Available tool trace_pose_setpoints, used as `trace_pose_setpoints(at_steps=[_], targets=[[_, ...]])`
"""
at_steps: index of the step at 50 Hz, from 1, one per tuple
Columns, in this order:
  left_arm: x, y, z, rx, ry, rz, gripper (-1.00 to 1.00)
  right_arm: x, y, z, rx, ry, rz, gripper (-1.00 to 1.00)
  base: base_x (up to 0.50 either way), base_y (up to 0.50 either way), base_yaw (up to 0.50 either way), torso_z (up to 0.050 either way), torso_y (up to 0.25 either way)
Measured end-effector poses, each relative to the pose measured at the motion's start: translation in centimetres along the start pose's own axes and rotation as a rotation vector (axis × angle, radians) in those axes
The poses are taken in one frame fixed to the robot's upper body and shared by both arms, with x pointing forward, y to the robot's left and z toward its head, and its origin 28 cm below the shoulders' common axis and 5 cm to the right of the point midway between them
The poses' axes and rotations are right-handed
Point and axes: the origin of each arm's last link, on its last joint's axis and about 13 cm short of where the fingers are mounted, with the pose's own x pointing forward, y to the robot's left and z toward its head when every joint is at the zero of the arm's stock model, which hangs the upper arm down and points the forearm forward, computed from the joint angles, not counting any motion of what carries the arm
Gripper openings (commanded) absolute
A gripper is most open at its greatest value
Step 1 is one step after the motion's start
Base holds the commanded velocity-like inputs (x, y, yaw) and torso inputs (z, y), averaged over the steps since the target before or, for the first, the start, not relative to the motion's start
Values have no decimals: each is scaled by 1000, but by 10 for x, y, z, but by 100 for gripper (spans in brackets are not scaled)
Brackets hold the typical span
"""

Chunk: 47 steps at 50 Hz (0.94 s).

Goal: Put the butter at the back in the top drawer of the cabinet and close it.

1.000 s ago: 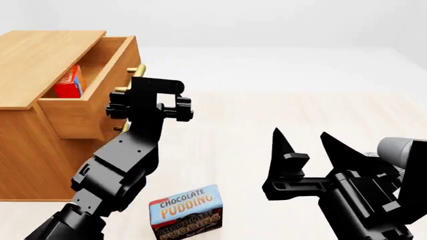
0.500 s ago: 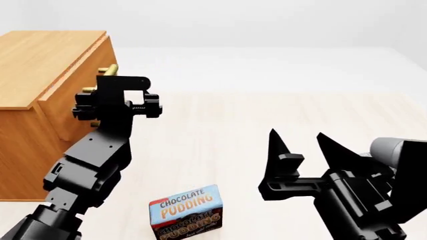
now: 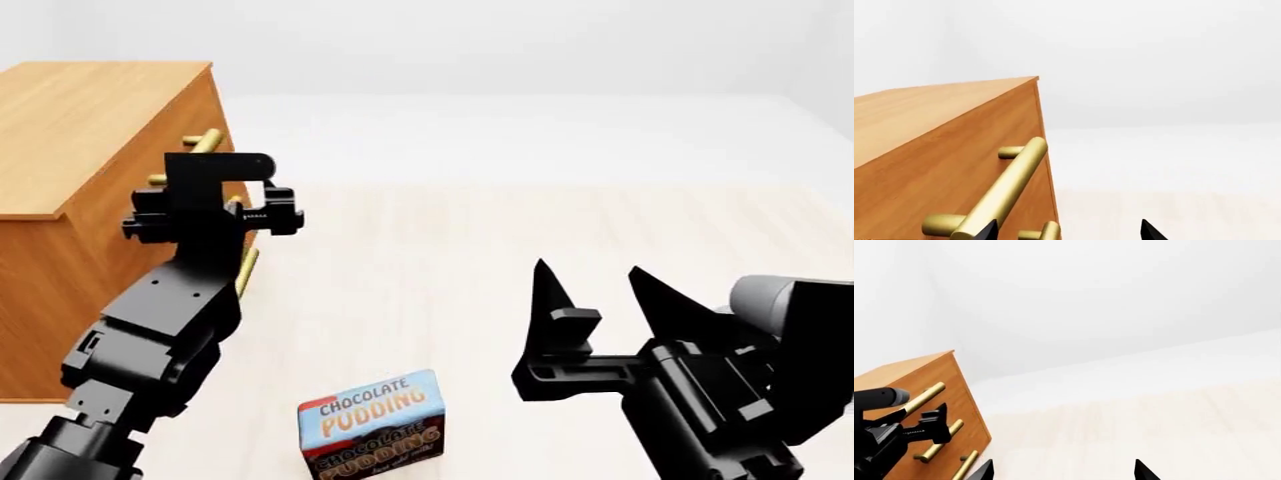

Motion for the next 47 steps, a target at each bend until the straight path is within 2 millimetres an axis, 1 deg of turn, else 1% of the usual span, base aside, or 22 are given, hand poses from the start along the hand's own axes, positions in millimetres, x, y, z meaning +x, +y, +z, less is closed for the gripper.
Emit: trace_pose_setpoints(at_steps=[7, 11, 15, 23, 33, 41, 47], targets=[[-5, 4, 1, -9, 0, -11, 100, 0, 0, 0, -1, 0, 1, 100, 0, 0, 0, 0, 0], [-15, 8, 5, 1, -16, -18, 100, 0, 0, 0, -1, -1, 0, 100, 0, 0, 0, 0, 0], [-30, 12, 11, 11, -48, -30, 100, 0, 0, 0, 0, -1, 0, 100, 0, 0, 0, 0, 0], [-73, 19, 25, 9, -128, -85, 100, 0, 0, 1, 0, -5, 0, 100, 0, 0, 0, 0, 0], [-135, 31, 38, -3, -239, -137, 100, -2, 1, 1, -8, -17, -3, 100, 0, 0, 0, 0, 0], [-184, 45, 36, 3, -305, -152, 100, -6, 2, 1, -19, -34, -8, 100, 0, 0, 0, 0, 0], [-214, 54, 31, 8, -336, -146, 100, -7, 1, -1, -28, -53, -16, 100, 0, 0, 0, 0, 0]])
